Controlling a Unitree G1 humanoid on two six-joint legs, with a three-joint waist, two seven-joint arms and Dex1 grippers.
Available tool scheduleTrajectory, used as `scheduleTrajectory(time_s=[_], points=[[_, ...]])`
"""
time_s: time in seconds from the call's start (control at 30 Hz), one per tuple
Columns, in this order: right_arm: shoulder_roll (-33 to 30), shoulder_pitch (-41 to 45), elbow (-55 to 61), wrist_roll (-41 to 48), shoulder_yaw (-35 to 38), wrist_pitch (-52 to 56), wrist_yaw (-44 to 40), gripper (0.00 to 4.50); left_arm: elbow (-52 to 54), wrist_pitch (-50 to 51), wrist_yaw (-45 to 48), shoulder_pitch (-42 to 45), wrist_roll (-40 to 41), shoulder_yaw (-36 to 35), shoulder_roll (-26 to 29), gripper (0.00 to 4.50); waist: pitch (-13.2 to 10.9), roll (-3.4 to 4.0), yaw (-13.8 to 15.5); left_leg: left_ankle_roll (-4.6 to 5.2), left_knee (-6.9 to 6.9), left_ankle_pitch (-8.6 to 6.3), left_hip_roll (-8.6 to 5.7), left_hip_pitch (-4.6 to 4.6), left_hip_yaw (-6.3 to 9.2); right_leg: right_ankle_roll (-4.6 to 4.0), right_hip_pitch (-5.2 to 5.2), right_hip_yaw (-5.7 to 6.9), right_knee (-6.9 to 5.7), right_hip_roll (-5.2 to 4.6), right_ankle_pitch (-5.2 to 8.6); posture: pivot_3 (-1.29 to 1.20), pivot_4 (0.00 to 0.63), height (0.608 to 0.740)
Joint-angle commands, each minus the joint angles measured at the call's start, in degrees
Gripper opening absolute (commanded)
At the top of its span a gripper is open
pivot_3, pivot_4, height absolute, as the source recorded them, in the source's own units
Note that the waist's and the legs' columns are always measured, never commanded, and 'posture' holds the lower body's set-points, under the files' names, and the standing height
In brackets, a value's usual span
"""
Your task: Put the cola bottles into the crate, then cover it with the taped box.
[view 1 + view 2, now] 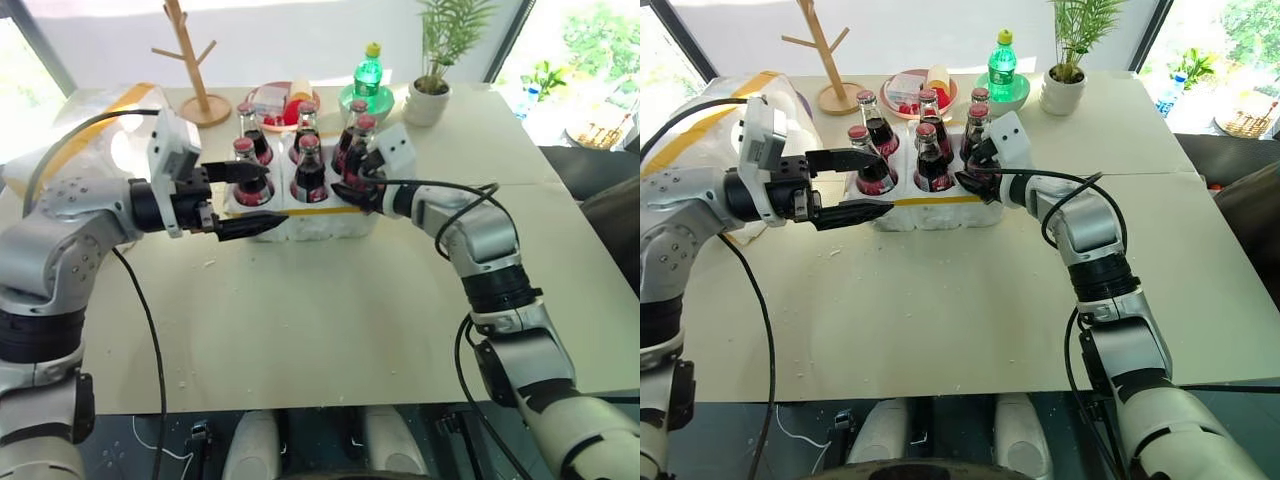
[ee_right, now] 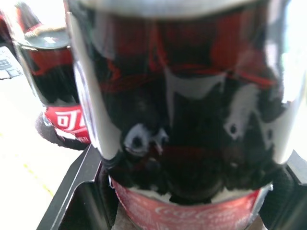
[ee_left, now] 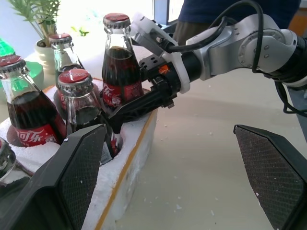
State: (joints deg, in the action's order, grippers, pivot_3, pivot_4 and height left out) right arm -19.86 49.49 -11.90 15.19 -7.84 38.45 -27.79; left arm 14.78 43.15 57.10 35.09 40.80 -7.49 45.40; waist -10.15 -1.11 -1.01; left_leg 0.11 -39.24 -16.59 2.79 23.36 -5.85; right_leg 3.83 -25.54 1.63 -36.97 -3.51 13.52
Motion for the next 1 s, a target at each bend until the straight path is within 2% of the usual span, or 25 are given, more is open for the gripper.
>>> scheduleTrajectory(time_s=[0.03,0.2,0.33,0.43,0.57,0.67,0.77,0.8,0.9,1.0], points=[[0.7,1.2,-1.6,-0.9,1.5,-0.9,0.1,4.47,1.8,-0.2,-0.3,0.4,1.4,-1.8,0.6,4.50,0.0,0.00,0.0,0.00,0.00,0.00,0.00,-0.02,0.00,0.00,0.02,-0.01,-0.01,-0.01,0.00,0.00,0.150,0.740],[-2.2,0.6,5.1,3.1,6.9,4.1,-1.7,4.47,1.6,-0.4,-0.5,0.7,1.3,-1.9,0.8,4.50,0.0,0.00,0.2,-0.03,-0.01,0.02,0.00,-0.05,0.01,0.00,0.05,0.01,-0.06,-0.01,0.00,0.00,0.150,0.740],[-10.3,-2.3,16.2,8.8,11.4,12.0,-7.0,4.47,3.1,0.8,-1.6,-1.4,2.7,-6.0,3.4,4.50,0.0,0.01,0.4,-0.01,0.00,0.01,0.00,0.06,0.04,0.00,0.03,0.09,-0.01,-0.04,0.00,0.00,0.150,0.740],[-17.7,-4.1,22.6,15.2,17.0,19.3,-11.3,4.47,5.4,2.8,-2.3,-6.5,3.9,-12.8,7.5,4.50,0.0,0.00,0.0,0.04,0.01,-0.02,0.03,0.06,0.04,0.01,0.03,0.06,0.01,-0.06,0.00,0.00,0.150,0.740],[-24.7,-4.6,25.4,23.1,23.3,26.9,-15.5,4.47,6.4,4.9,-2.0,-16.2,2.8,-23.7,13.6,4.50,0.0,0.01,-0.3,0.05,0.07,-0.03,0.11,-0.05,0.02,-0.01,0.02,0.05,0.13,0.04,0.02,0.00,0.150,0.740],[-27.9,-4.8,26.4,25.4,24.3,26.1,-18.8,4.47,3.9,4.3,0.7,-25.0,-1.7,-32.0,18.4,4.50,0.0,0.01,-0.2,0.04,0.08,-0.03,0.13,-0.14,0.01,-0.13,0.03,0.05,0.02,0.05,0.09,0.00,0.150,0.740],[-28.1,-3.5,26.0,29.8,25.6,25.9,-21.7,4.47,-4.2,1.5,4.8,-33.5,-9.5,-36.9,24.2,4.50,0.0,0.02,-0.1,0.04,0.09,-0.04,0.13,-0.15,-0.02,-0.31,0.01,0.06,0.02,0.03,0.19,0.00,0.150,0.740],[-28.2,-3.3,26.1,31.4,25.9,26.0,-23.1,4.47,-7.6,0.2,6.0,-35.2,-11.7,-37.3,26.0,4.50,0.0,0.02,-0.1,0.03,0.09,-0.03,0.12,-0.15,-0.04,-0.32,0.00,0.06,0.01,0.00,0.20,0.00,0.150,0.740],[-29.2,-3.7,28.3,35.0,24.7,23.7,-29.4,4.47,-21.0,-3.8,8.1,-36.0,-17.1,-32.2,32.5,4.50,0.0,0.04,0.4,0.03,0.09,-0.04,0.11,-0.12,-0.07,-0.33,-0.04,0.10,0.02,-0.04,0.20,0.00,0.150,0.740],[-29.4,-3.4,29.3,37.9,24.1,22.8,-32.6,4.47,-30.9,-9.9,9.5,-30.4,-20.6,-21.8,35.7,4.50,0.0,0.06,0.7,0.03,0.12,-0.05,0.14,-0.09,-0.06,-0.33,-0.06,0.12,0.04,-0.17,0.21,0.00,0.150,0.740]])
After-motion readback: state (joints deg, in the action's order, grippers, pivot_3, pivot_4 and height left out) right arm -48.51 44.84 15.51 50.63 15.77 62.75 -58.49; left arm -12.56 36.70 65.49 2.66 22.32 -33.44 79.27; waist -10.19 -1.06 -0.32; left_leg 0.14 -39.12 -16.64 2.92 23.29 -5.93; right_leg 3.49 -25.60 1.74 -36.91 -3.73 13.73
